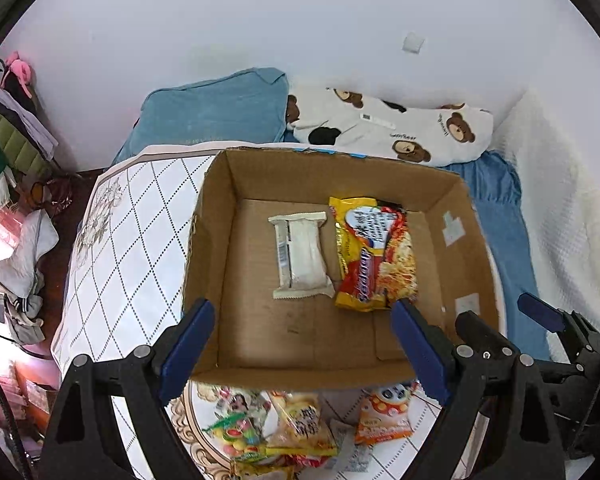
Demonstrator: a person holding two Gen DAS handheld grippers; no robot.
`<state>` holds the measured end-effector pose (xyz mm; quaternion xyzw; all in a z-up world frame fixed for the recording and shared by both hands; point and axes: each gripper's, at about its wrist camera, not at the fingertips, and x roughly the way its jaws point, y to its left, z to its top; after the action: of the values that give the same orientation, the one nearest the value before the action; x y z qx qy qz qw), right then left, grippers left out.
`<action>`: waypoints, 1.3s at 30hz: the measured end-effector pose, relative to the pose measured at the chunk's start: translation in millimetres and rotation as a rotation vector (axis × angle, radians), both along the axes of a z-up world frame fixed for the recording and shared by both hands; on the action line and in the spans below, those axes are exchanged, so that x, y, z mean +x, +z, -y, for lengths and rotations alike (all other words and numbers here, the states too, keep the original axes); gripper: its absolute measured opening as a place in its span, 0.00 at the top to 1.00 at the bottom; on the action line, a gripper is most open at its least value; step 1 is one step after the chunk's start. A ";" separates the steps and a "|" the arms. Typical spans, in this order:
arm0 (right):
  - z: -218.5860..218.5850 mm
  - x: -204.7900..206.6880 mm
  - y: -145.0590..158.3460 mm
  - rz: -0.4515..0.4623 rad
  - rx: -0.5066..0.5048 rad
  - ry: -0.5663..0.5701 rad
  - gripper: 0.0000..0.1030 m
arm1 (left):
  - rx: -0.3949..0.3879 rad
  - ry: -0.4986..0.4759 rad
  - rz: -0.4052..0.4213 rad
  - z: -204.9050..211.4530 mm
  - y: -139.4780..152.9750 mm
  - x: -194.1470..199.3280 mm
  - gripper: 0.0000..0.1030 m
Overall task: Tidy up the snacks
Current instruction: 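Carry both packets into the cardboard box and open both tools, then grasp the panda-print packet with the left tool while the right tool grasps the white nizz packet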
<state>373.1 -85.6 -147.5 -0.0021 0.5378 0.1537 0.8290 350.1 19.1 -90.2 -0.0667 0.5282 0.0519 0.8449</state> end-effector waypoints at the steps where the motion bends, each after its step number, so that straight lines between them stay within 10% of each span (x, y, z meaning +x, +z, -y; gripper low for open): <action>1: 2.2 -4.9 4.7 0.008 0.006 -0.004 0.04 | -0.006 0.002 0.006 0.6 3.0 -4.9 0.12; 9: 20.0 -49.0 12.1 -0.017 0.076 -0.028 0.04 | -0.009 0.023 -0.011 -4.4 0.4 -55.6 0.12; 16: 29.0 -100.8 -49.6 -0.202 0.114 -0.047 0.04 | -0.004 0.088 -0.235 -37.9 -79.5 -126.3 0.12; 24: 27.6 -151.4 -136.5 -0.427 0.128 -0.072 0.08 | -0.250 0.225 -0.543 -60.7 -194.6 -180.7 0.14; 32: 8.3 -155.7 -168.6 -0.440 0.111 -0.079 0.23 | -0.691 0.638 -0.529 -102.6 -231.4 -203.8 0.14; 34: 0.5 -154.1 -174.1 -0.437 0.115 -0.075 0.27 | -0.712 0.679 -0.534 -103.6 -241.4 -202.4 0.18; 36: -8.3 -152.8 -179.4 -0.435 0.112 -0.070 0.35 | -0.684 0.664 -0.536 -97.7 -248.2 -198.5 0.43; 39: -18.5 -154.2 -186.8 -0.433 0.095 -0.052 0.41 | -0.577 0.540 -0.543 -80.5 -249.6 -187.5 0.46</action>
<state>218.9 -67.1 -334.4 0.0839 0.6951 0.1545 0.6971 162.5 99.5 -339.9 -0.4173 0.6864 0.1366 0.5797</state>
